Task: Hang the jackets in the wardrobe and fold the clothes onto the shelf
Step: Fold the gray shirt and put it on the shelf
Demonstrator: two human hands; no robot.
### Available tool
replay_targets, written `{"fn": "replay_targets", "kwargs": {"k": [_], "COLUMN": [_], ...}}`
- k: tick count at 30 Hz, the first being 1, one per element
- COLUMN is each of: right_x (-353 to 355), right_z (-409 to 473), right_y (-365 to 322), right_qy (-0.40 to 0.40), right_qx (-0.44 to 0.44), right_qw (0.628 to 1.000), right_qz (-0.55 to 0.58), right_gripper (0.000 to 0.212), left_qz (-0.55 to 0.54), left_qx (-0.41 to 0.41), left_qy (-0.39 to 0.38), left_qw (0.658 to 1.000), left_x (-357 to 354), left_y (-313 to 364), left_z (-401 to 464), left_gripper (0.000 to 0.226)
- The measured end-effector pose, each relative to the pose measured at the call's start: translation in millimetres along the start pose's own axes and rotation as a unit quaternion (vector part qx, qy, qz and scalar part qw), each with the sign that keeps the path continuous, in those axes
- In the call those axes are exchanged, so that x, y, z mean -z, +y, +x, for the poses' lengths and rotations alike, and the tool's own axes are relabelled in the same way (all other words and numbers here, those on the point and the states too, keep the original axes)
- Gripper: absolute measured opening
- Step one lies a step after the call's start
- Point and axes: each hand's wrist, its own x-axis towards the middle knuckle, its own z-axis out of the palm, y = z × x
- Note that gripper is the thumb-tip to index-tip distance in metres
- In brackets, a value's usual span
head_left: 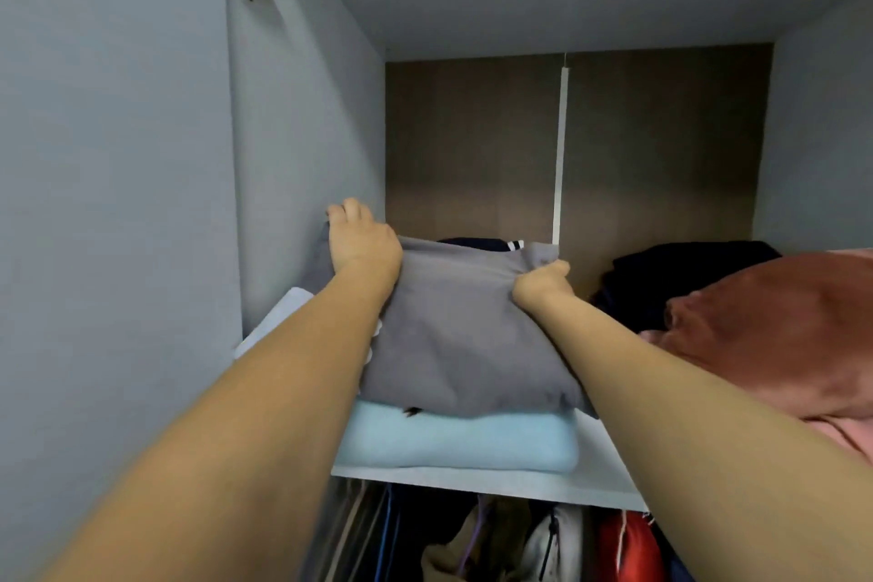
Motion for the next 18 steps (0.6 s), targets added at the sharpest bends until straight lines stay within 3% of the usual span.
{"fn": "replay_targets", "kwargs": {"k": [2,4,7,9,11,13,15,18], "right_x": [-4,0,18,26,26,19,13,5], "right_z": [10,15,8,-4,-13,-18,-15,-3], "right_y": [6,11,8,1,-3,4,18,36], "right_qy": [0.002,-0.003,0.030,0.035,-0.040,-0.122,-0.156,-0.166], "right_qx": [-0.039,-0.022,0.125,0.224,0.264,0.245,0.219,0.202], "right_qw": [0.998,0.989,0.934,0.880,0.839,0.809,0.800,0.820], "right_qz": [-0.048,-0.145,-0.334,-0.418,-0.474,-0.520,-0.537,-0.510], "right_gripper": [0.049,0.054,0.078,0.073,0.061,0.060,0.067,0.069], "left_qz": [-0.054,-0.131,-0.271,-0.338,-0.372,-0.405,-0.433,-0.432], "left_qx": [-0.019,-0.024,-0.029,-0.059,-0.099,-0.113,-0.102,-0.077], "left_qy": [-0.031,-0.065,-0.130,-0.192,-0.237,-0.246,-0.249,-0.245], "left_qw": [0.998,0.989,0.953,0.919,0.892,0.873,0.861,0.865], "left_x": [-21,-32,-39,-44,-51,-55,-57,-67], "left_y": [9,11,4,-2,-3,0,5,13], "left_z": [1,0,-5,-10,-16,-21,-26,-31], "left_gripper": [0.042,0.044,0.052,0.057,0.059,0.059,0.059,0.066]}}
